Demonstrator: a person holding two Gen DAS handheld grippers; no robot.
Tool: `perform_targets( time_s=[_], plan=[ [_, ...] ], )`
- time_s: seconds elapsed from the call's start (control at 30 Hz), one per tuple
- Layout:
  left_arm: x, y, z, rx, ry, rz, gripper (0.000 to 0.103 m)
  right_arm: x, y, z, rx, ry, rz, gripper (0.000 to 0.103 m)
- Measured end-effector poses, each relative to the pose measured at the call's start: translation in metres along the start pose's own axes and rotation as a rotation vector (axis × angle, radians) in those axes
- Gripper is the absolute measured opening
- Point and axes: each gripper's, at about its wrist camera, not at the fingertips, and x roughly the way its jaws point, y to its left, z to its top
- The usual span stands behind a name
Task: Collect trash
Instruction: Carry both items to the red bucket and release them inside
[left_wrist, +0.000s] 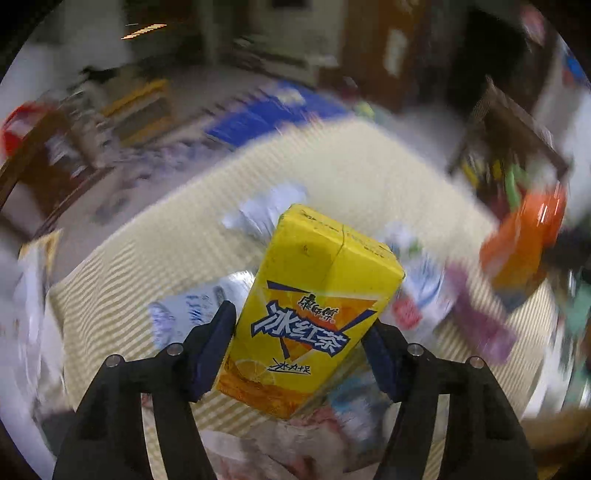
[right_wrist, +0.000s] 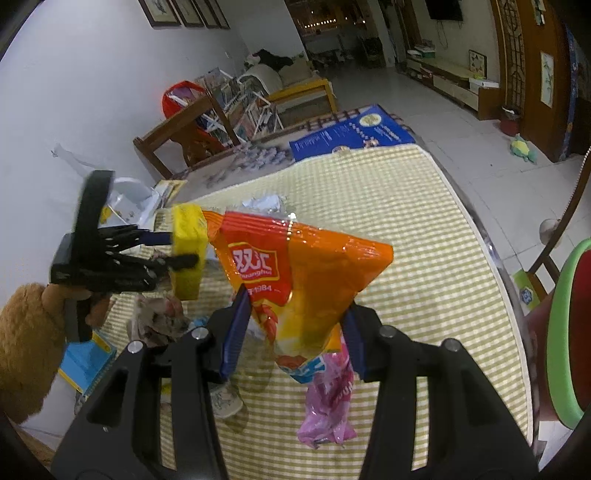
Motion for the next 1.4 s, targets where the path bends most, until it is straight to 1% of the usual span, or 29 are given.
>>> perform_targets(
  time_s=[0.03, 0.1, 0.13, 0.2, 0.23, 0.3, 0.4, 0.47, 0.57, 0.63, 0.7, 0.8, 0.9, 0.93, 0.97, 1.0, 1.03, 1.1, 1.17, 1.3, 1.4],
  plan=[
    [-0.013, -0.001, 0.002, -0.052, -0.045, 0.009, 0.064, -0.004, 0.000, 0.002, -0.002, -0.013, 0.000, 0.046],
    [-0.030, -0.005, 0.004, -0.113, -0.109, 0.010, 0.064, -0.013, -0.001, 0.006, -0.003, -0.039, 0.000, 0.046],
    [-0.040, -0.010, 0.005, -0.153, -0.149, 0.001, 0.064, -0.017, -0.002, 0.008, -0.003, -0.053, -0.001, 0.046],
    [-0.052, -0.016, 0.009, -0.201, -0.204, -0.016, 0.064, -0.026, -0.006, 0.012, 0.000, -0.075, -0.006, 0.046],
    [-0.059, -0.028, 0.012, -0.221, -0.244, -0.032, 0.064, -0.031, -0.009, 0.013, 0.004, -0.088, -0.012, 0.046],
    [-0.063, -0.045, 0.016, -0.232, -0.280, -0.048, 0.064, -0.041, -0.019, 0.015, 0.014, -0.107, -0.025, 0.046],
    [-0.062, -0.080, 0.024, -0.242, -0.316, -0.111, 0.064, -0.057, -0.039, 0.014, 0.033, -0.130, -0.060, 0.046],
    [-0.057, -0.111, 0.034, -0.223, -0.330, -0.156, 0.064, -0.069, -0.057, 0.012, 0.056, -0.146, -0.090, 0.046],
    [-0.048, -0.149, 0.047, -0.178, -0.328, -0.204, 0.064, -0.089, -0.092, 0.006, 0.103, -0.164, -0.154, 0.046],
    [-0.041, -0.176, 0.056, -0.157, -0.321, -0.242, 0.064, -0.104, -0.125, 0.000, 0.148, -0.167, -0.226, 0.046],
    [-0.031, -0.204, 0.066, -0.141, -0.309, -0.283, 0.064, -0.114, -0.155, -0.006, 0.188, -0.152, -0.300, 0.046],
    [-0.018, -0.233, 0.077, -0.127, -0.293, -0.319, 0.064, -0.127, -0.198, -0.017, 0.253, -0.139, -0.361, 0.046],
    [-0.002, -0.264, 0.087, -0.116, -0.277, -0.354, 0.064, -0.132, -0.228, -0.024, 0.287, -0.116, -0.409, 0.047],
    [0.004, -0.278, 0.093, -0.113, -0.271, -0.372, 0.064, -0.132, -0.239, -0.026, 0.301, -0.103, -0.421, 0.051],
    [0.008, -0.283, 0.093, -0.110, -0.269, -0.382, 0.064, -0.133, -0.249, -0.028, 0.315, -0.094, -0.435, 0.066],
    [0.010, -0.288, 0.095, -0.105, -0.268, -0.394, 0.064, -0.136, -0.257, -0.031, 0.327, -0.103, -0.453, 0.074],
    [0.011, -0.302, 0.097, -0.095, -0.267, -0.405, 0.064, -0.139, -0.262, -0.032, 0.333, -0.113, -0.457, 0.080],
    [0.018, -0.324, 0.105, -0.072, -0.262, -0.424, 0.064, -0.147, -0.272, -0.033, 0.333, -0.119, -0.460, 0.081],
    [0.025, -0.337, 0.107, -0.055, -0.254, -0.442, 0.064, -0.159, -0.282, -0.037, 0.326, -0.136, -0.486, 0.085],
    [0.052, -0.383, 0.114, 0.007, -0.197, -0.478, 0.064, -0.180, -0.303, -0.044, 0.357, -0.178, -0.515, 0.089],
    [0.068, -0.403, 0.114, 0.050, -0.156, -0.493, 0.064, -0.195, -0.316, -0.053, 0.403, -0.193, -0.530, 0.089]
  ],
)
